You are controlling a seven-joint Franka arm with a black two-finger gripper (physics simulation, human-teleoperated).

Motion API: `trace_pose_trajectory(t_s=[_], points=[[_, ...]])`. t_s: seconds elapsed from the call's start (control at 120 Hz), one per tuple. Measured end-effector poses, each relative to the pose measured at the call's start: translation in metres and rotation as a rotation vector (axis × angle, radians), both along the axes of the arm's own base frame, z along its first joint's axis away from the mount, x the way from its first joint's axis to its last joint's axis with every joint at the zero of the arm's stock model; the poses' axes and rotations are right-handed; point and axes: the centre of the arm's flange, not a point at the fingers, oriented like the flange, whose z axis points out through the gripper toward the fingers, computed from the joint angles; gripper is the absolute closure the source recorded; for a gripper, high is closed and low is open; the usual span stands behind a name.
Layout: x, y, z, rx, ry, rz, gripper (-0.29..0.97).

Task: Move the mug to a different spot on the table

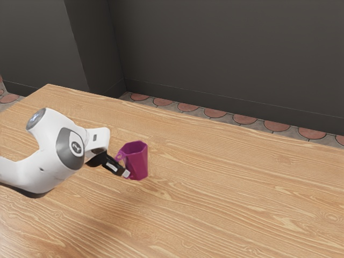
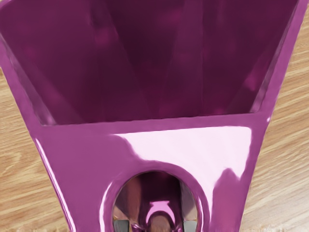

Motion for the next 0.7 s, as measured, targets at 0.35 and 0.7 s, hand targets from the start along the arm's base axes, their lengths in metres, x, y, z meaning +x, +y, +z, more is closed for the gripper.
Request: trace_pose_trajectory(t_s=[0.35, 0.7], points=[[0.000, 0.024, -0.017, 0.039, 0.003, 0.062, 0.73], [0.009, 0.034, -0.047, 0.046, 0.039, 0.147, 0.70]])
